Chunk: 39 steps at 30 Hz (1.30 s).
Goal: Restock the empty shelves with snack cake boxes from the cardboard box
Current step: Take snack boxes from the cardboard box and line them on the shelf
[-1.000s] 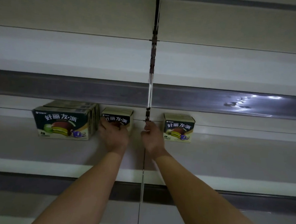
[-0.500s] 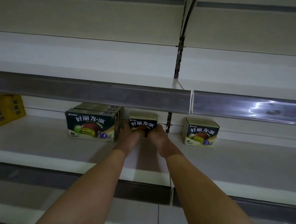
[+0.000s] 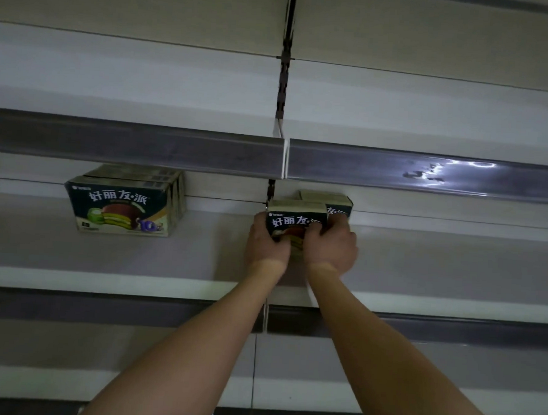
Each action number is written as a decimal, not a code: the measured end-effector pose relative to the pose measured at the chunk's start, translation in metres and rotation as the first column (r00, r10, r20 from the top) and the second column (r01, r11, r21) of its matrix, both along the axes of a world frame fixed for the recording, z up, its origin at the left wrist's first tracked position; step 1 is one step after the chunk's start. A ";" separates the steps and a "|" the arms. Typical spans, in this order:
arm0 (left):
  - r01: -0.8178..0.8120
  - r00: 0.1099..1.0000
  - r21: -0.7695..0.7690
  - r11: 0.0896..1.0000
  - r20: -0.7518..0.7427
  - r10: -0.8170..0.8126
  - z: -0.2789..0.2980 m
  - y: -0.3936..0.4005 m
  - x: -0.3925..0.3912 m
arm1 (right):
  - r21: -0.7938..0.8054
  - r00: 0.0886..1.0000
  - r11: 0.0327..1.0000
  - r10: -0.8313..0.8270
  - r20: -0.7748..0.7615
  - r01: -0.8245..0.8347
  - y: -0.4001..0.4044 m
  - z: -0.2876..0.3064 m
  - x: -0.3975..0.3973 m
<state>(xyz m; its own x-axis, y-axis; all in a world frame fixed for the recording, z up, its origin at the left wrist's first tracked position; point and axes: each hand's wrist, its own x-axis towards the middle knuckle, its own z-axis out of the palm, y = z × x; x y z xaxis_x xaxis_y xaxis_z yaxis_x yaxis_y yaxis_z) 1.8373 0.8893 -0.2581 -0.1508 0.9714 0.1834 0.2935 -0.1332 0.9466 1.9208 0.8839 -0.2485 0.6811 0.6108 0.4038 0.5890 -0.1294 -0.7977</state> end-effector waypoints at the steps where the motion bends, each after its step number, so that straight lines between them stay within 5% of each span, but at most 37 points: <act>1: 0.012 1.000 -0.010 1.000 -0.017 -0.013 0.001 -0.004 0.008 | -0.006 1.000 1.000 -0.026 0.004 0.026 -0.004 0.000 0.008; 7: 0.117 0.991 -0.042 0.992 -0.065 -0.120 -0.002 -0.014 0.051 | -0.075 0.987 0.993 -0.098 -0.128 0.089 -0.013 -0.001 0.053; 18: -0.031 0.992 0.011 0.999 -0.121 0.032 -0.002 0.005 0.063 | -0.079 0.960 0.977 0.178 -0.215 -0.199 -0.010 -0.001 0.075; 26: 0.084 0.995 -0.015 0.996 -0.053 -0.085 0.002 0.013 0.064 | -0.066 0.915 0.946 0.288 -0.283 -0.319 -0.008 0.003 0.077; 39: -0.001 0.998 -0.292 0.957 -0.066 -0.019 0.022 -0.006 0.046 | -0.248 0.867 0.855 0.363 -0.341 -0.456 -0.020 0.028 0.086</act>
